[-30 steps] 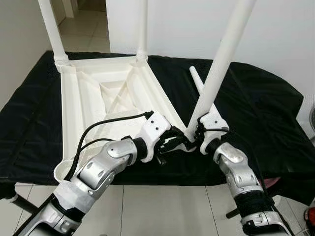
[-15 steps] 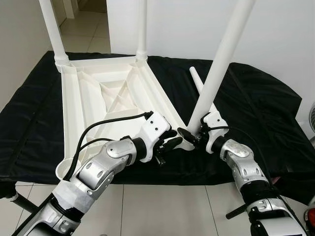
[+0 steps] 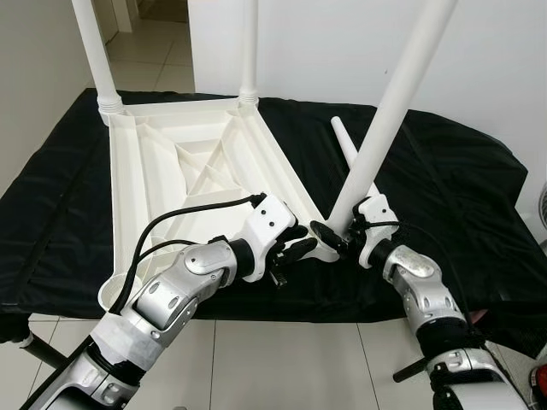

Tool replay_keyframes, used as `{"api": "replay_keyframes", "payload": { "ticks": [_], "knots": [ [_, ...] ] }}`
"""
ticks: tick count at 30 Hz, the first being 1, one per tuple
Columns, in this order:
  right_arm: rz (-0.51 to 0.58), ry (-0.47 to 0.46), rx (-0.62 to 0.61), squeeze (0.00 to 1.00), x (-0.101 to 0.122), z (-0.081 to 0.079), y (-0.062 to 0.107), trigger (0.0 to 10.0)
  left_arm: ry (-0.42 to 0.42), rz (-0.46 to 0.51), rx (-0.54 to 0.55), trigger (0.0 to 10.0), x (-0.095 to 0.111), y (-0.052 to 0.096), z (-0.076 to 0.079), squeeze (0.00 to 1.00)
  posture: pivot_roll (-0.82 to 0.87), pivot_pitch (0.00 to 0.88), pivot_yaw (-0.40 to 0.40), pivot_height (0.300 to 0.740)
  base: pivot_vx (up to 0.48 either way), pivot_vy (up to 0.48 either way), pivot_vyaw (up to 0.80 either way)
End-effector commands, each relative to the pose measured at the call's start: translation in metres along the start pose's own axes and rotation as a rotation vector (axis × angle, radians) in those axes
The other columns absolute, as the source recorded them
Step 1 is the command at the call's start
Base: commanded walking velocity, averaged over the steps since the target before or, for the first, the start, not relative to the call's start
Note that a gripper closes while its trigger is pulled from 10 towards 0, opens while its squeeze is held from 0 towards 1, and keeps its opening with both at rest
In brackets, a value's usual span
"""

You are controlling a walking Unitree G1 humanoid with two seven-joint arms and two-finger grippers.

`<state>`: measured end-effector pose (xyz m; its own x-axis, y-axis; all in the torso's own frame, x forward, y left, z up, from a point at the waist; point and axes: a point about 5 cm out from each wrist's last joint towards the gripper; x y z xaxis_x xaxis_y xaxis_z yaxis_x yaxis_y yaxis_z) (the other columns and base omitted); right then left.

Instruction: Building children table

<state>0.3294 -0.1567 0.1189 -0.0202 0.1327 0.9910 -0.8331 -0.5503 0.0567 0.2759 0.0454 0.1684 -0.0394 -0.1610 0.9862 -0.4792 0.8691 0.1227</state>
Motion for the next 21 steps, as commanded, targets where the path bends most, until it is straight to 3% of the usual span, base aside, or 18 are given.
{"api": "replay_keyframes", "payload": {
  "ticks": [1, 4, 10, 13, 19, 20, 21],
  "knots": [
    [-0.074, -0.084, -0.061, 0.00, -0.016, -0.009, 0.001, 10.0, -0.002, 0.001, -0.176, 10.0, 0.003, 0.000, 0.012, 0.00, -0.03, 0.000, -0.062, 0.740, 0.000, 0.000, 0.00],
    [-0.077, -0.091, -0.091, 0.00, -0.015, -0.013, -0.001, 10.0, 0.001, 0.002, -0.175, 10.0, 0.003, 0.000, 0.012, 0.00, -0.03, 0.000, -0.062, 0.740, 0.000, 0.000, 0.00],
    [-0.073, -0.141, -0.302, 0.00, -0.007, -0.015, -0.006, 10.0, 0.005, 0.001, -0.185, 10.0, 0.002, -0.001, 0.014, 0.00, -0.03, 0.000, -0.065, 0.740, 0.000, 0.000, 0.00],
    [-0.071, -0.099, -0.423, 0.00, -0.004, -0.019, -0.006, 10.0, 0.006, 0.001, -0.190, 10.0, 0.002, -0.001, 0.016, 0.00, -0.03, 0.000, -0.069, 0.740, 0.000, 0.000, 0.00],
    [-0.078, -0.063, -0.498, 0.00, -0.002, -0.021, -0.004, 10.0, 0.006, 0.000, -0.192, 10.0, 0.001, -0.001, 0.016, 0.00, -0.03, 0.000, -0.069, 0.740, 0.000, 0.000, 0.00],
    [-0.093, -0.079, -0.633, 0.00, -0.003, -0.029, -0.003, 10.0, 0.007, -0.001, -0.194, 10.0, 0.001, -0.001, 0.017, 0.00, -0.02, 0.000, -0.080, 0.740, 0.000, 0.000, 0.00],
    [-0.093, -0.079, -0.633, 0.00, -0.003, -0.029, -0.003, 10.0, 0.007, -0.001, -0.194, 10.0, 0.001, -0.001, 0.017, 0.00, -0.02, 0.000, -0.080, 0.740, 0.000, 0.000, 0.00]
  ]
}}
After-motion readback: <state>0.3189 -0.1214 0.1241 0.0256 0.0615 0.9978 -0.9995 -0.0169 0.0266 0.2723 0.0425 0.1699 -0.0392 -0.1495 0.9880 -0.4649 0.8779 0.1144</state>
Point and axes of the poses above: a point about 5 cm out from each wrist's last joint towards the gripper, its own y axis pointing back from the gripper into the wrist, its own x axis along the axis of the wrist's last joint, z = x × y, and after that the axes turned 2 degrees about y, right-handed
